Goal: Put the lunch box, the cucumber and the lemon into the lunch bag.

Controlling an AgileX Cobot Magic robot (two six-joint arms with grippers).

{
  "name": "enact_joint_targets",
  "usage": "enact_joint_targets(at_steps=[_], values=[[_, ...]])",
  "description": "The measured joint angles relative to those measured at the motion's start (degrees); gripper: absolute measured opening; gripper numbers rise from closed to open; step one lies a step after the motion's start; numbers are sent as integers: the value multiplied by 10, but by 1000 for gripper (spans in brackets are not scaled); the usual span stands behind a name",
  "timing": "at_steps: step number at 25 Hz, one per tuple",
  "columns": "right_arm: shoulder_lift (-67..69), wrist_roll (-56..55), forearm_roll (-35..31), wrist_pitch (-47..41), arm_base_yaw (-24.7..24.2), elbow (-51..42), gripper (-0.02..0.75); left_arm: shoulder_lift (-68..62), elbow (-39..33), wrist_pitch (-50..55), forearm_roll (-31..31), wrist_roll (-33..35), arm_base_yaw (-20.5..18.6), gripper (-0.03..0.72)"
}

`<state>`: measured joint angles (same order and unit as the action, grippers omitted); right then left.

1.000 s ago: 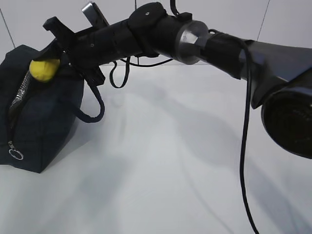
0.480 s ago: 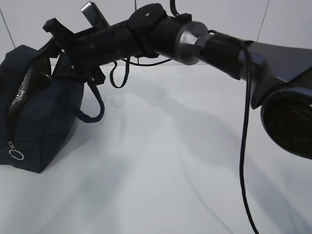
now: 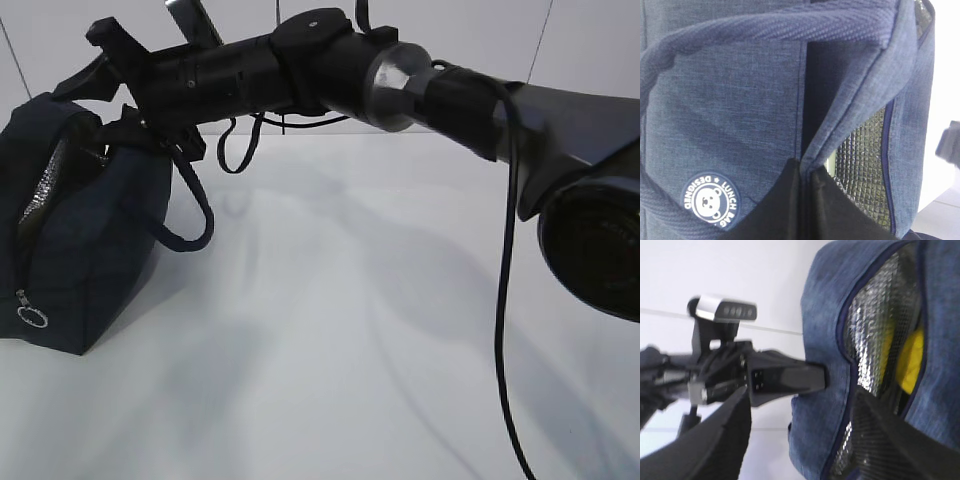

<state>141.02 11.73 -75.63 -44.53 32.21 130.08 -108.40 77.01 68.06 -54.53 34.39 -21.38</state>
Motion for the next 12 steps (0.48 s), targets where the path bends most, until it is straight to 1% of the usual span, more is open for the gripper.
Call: enact_joint_targets(at_steps=[5, 7, 10, 12], values=[[0, 42, -1, -36, -1, 0, 468, 0, 0, 0, 0, 0, 0, -10], [-4, 46, 13, -44, -1, 0, 468, 0, 0, 0, 0, 0, 0, -10], [-16, 33, 79, -60, -1, 0, 468, 0, 0, 0, 1, 0, 0, -10], [-33, 8, 141, -72, -1, 1, 468, 0, 0, 0, 1, 0, 0, -10]])
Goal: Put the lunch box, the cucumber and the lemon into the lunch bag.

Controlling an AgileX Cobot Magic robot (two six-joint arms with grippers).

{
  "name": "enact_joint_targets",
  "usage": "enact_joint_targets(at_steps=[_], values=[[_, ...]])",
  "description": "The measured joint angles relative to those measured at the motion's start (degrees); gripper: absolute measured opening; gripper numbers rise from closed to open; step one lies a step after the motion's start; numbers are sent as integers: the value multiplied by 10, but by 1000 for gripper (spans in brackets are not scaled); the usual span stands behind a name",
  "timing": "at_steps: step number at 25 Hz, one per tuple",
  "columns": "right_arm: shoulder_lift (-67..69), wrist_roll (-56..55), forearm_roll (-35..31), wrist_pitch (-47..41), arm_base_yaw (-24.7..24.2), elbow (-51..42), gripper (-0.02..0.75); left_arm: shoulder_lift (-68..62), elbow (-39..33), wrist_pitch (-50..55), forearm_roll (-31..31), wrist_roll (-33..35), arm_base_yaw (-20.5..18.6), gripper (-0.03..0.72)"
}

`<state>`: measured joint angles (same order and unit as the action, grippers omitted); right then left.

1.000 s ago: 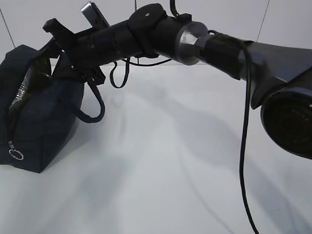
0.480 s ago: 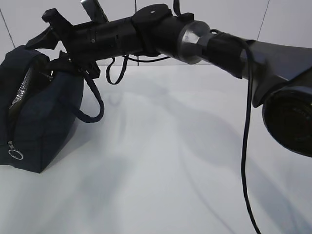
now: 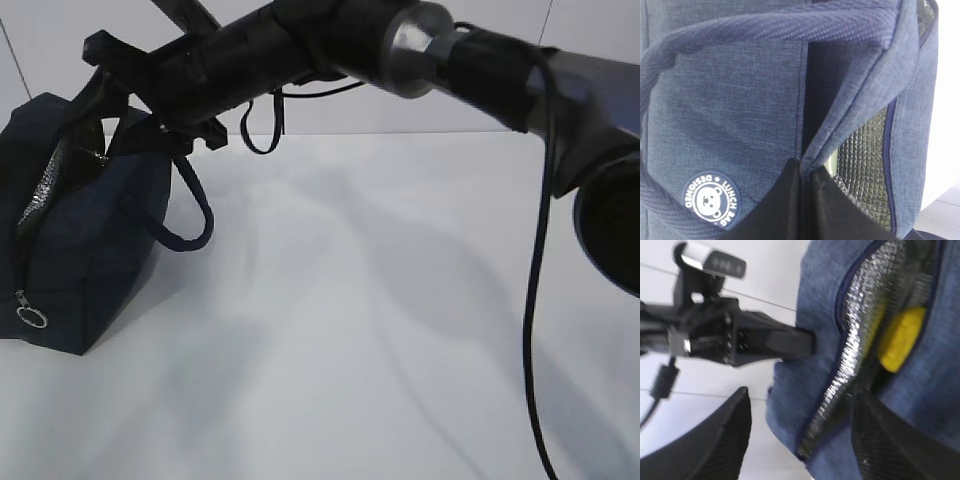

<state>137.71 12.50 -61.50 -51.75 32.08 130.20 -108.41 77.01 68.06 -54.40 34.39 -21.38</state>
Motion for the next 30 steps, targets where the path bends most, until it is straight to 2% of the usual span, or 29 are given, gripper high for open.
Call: enact_joint_targets(at_steps=[7, 10, 18, 30], values=[[-53, -157, 241, -72, 0, 10, 468, 0, 0, 0, 3, 0, 0, -10], [-54, -210, 309, -89, 6, 10, 468, 0, 0, 0, 4, 0, 1, -10], [-29, -230, 307, -39, 21, 10, 468, -1, 0, 0, 6, 0, 24, -10], [-6, -239, 313, -31, 21, 10, 468, -1, 0, 0, 6, 0, 27, -10]])
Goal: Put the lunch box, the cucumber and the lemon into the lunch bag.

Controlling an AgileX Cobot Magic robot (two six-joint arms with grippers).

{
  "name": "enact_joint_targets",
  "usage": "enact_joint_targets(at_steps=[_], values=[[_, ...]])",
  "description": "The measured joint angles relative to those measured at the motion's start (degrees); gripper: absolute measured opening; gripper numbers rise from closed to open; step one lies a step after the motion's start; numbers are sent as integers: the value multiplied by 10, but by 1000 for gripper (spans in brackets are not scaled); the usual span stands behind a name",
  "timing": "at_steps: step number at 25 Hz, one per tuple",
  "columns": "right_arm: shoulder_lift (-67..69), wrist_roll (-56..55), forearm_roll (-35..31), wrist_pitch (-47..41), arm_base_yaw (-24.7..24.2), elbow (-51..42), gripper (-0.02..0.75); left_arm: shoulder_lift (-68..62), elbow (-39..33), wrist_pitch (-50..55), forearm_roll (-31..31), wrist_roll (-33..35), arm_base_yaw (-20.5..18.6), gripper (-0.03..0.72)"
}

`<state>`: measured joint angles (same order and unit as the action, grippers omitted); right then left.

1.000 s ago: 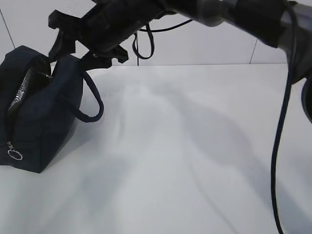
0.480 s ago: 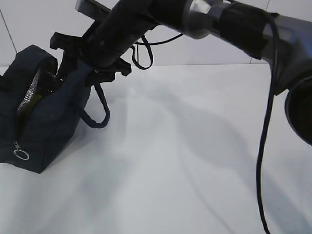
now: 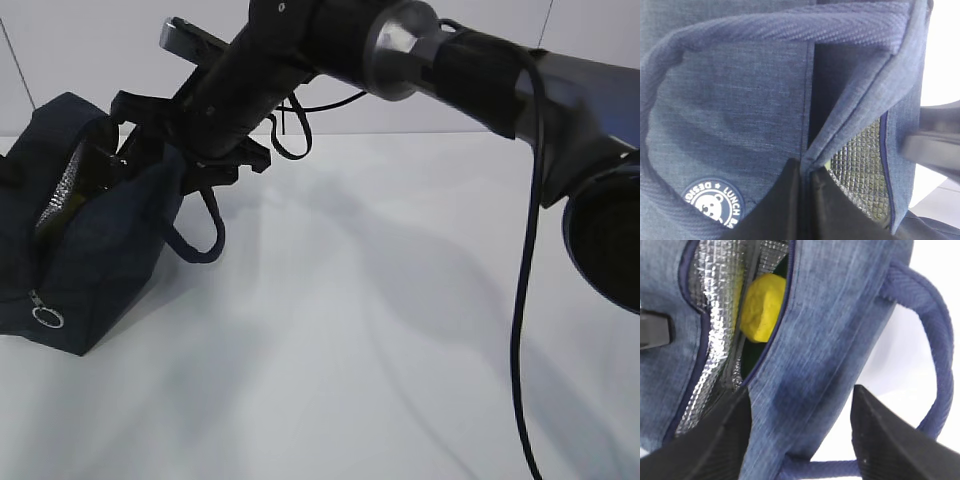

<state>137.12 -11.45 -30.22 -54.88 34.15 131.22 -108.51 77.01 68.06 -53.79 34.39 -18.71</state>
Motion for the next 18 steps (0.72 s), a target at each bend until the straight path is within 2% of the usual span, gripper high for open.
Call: enact_joint_targets(at_steps=[18], values=[[13, -11, 13, 10, 0, 0, 468, 0, 0, 0, -1, 0, 0, -10]])
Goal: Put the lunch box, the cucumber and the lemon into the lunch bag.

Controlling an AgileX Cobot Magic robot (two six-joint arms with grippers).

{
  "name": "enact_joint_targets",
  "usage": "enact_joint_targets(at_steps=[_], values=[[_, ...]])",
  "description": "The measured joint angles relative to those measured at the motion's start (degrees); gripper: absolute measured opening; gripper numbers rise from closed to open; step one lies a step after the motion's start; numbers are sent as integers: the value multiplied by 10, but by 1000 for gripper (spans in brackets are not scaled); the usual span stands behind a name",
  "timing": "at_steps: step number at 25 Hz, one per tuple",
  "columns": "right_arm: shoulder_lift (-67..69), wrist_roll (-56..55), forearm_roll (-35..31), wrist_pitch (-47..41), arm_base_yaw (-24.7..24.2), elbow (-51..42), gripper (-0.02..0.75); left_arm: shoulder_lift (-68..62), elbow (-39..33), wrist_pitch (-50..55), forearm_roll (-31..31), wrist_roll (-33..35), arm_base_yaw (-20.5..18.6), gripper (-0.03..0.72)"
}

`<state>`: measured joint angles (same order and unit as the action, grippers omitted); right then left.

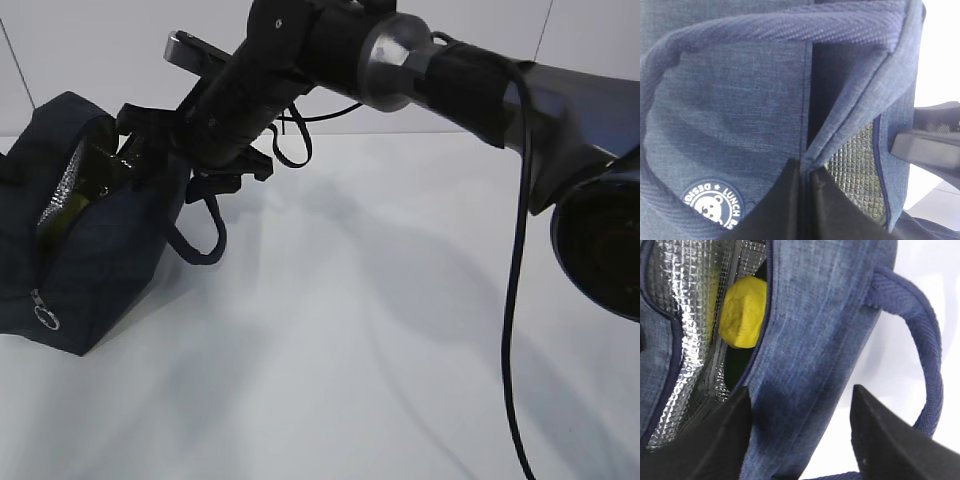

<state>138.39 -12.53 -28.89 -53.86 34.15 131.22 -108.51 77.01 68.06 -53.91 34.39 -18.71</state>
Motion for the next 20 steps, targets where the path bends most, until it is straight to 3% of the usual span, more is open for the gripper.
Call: enact_joint_targets(at_steps=[6, 12, 17, 20], values=[[0, 0, 3, -1, 0, 0, 430, 0, 0, 0, -5, 0, 0, -10], [7, -1, -2, -1, 0, 0, 295, 0, 0, 0, -5, 0, 0, -10], [29, -1, -44, -1, 0, 0, 195, 0, 0, 0, -8, 0, 0, -10], [33, 2, -45, -11, 0, 0, 64, 0, 0, 0, -8, 0, 0, -10]])
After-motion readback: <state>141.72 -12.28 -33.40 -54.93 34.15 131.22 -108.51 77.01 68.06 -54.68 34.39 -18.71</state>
